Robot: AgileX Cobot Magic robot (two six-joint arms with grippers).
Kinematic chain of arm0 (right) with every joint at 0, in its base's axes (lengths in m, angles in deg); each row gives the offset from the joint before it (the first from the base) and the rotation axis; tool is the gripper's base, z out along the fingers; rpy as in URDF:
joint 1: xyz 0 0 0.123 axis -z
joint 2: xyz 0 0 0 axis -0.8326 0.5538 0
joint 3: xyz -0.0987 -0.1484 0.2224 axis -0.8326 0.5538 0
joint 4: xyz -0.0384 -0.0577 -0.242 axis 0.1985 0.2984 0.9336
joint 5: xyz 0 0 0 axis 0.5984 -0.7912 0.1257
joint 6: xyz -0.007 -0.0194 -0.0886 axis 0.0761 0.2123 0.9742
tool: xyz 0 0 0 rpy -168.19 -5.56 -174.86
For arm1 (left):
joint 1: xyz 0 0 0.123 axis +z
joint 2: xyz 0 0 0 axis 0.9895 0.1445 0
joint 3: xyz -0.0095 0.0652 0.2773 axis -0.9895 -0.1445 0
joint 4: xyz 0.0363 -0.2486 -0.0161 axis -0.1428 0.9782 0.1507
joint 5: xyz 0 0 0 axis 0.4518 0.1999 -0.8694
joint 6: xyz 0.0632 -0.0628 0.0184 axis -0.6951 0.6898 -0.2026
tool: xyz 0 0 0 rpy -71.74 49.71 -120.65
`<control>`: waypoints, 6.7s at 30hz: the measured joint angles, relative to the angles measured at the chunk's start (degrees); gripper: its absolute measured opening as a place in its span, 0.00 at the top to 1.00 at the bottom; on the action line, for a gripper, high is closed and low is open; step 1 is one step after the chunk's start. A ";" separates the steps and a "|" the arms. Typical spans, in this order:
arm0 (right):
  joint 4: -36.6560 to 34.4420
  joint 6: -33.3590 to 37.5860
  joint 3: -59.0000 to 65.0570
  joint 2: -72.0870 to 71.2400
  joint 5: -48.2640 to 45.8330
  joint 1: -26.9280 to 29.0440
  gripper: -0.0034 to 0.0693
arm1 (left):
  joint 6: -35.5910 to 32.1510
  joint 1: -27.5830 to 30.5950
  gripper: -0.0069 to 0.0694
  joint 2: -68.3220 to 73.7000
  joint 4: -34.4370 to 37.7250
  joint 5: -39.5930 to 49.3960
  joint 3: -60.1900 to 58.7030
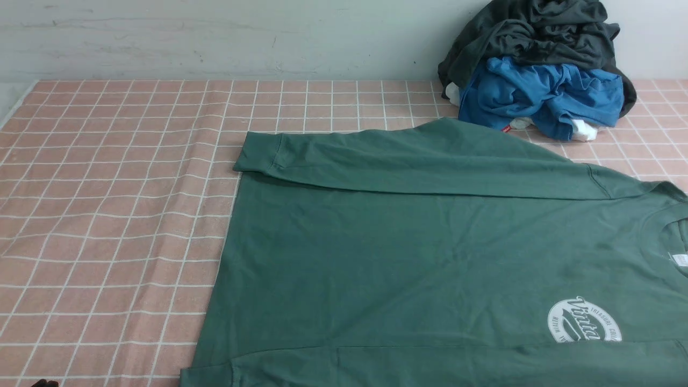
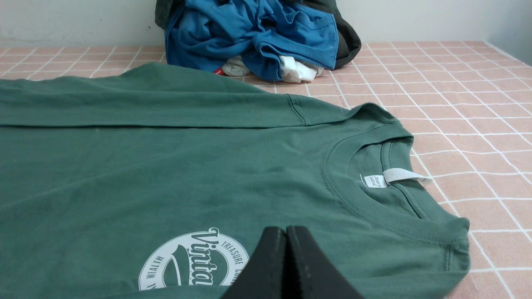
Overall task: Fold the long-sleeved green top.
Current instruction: Use the left arm to clamp the cuff closest to it, then use the left arm to drag and place the cuff at the centered position on the left edge of the fabric, then use the left arm to clamp the cuff farthest from it, then use the left arm to drag and drop the cuff onto the cuff closest to the left arm
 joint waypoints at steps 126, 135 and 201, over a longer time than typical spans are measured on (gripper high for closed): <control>-11.01 18.89 -34.98 56.05 -12.57 -22.75 0.97 | -0.59 -4.66 0.50 90.90 13.91 20.07 43.70; -11.35 18.94 -34.98 56.05 -12.57 -22.75 0.97 | -3.48 -4.66 0.90 91.27 17.00 21.88 44.97; -10.95 20.14 -34.98 56.05 -11.49 -22.75 0.97 | 0.08 -0.58 0.91 124.08 8.11 47.77 120.94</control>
